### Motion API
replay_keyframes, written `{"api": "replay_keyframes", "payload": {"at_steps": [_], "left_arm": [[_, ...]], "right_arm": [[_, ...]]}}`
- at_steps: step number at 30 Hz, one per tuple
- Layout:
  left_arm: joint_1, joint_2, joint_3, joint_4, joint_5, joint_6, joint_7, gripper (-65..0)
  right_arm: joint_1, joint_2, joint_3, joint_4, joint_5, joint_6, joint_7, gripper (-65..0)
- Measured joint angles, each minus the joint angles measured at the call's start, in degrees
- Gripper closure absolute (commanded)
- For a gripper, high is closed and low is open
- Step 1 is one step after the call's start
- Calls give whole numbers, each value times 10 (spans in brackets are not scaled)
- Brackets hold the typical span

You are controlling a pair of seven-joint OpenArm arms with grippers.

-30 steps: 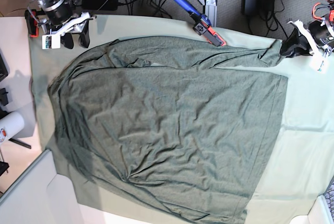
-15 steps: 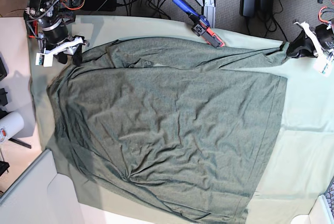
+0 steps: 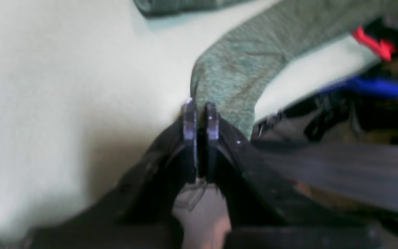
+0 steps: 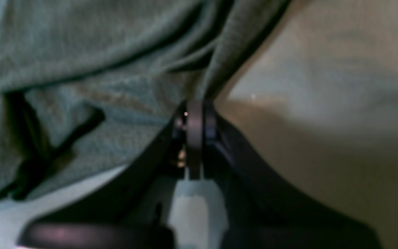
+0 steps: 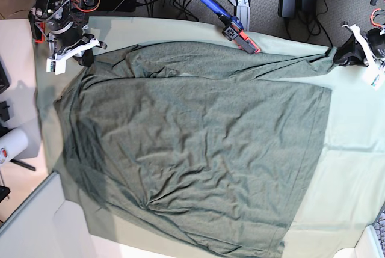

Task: Fold the T-shirt properly
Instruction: 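Lift the shoulder corners and drag them toward the hem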

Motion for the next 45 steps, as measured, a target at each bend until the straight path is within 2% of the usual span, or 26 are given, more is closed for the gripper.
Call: {"api": "replay_keyframes", "payload": {"at_steps": [2, 4, 8, 13, 17, 24, 28, 32, 38, 41, 45], "left_arm": [[2, -8, -3, 26, -24, 1, 32, 0], [3, -17, -8, 59, -47, 1, 38, 0], [0, -45, -19, 122, -55, 2, 38, 0], [-21, -53, -18, 161, -73, 1, 40, 0], [-71, -52, -18, 161, -82, 1, 40, 0], [-162, -52, -15, 158, -84, 1, 34, 0], [-205, -52, -3, 98, -85, -3, 23, 0], [-273, -40, 54, -3, -72, -1, 19, 0], [-361, 2, 137, -125, -36, 0, -5, 0], [-386, 17, 148, -185, -26, 1, -6, -94], [-412, 24, 148, -212, -27, 1, -9, -335]], "right_arm": [[-14, -3, 29, 19, 19, 0, -9, 0], [-28, -3, 63, 35, 37, 0, -10, 0], [-39, 4, 101, 42, 56, 0, -10, 0], [-21, 8, 102, 42, 74, 0, -15, 0], [14, 18, 102, 42, 76, 0, -23, 0], [89, 16, 102, 26, 63, -1, -25, 0], [127, 16, 102, -12, 63, -1, -23, 0], [168, 14, 103, -57, 61, -1, -26, 0], [221, 14, 102, -103, 60, 0, -22, 0], [220, 14, 103, -117, 53, 0, -25, 0], [221, 14, 103, -117, 44, 1, -24, 0]]}}
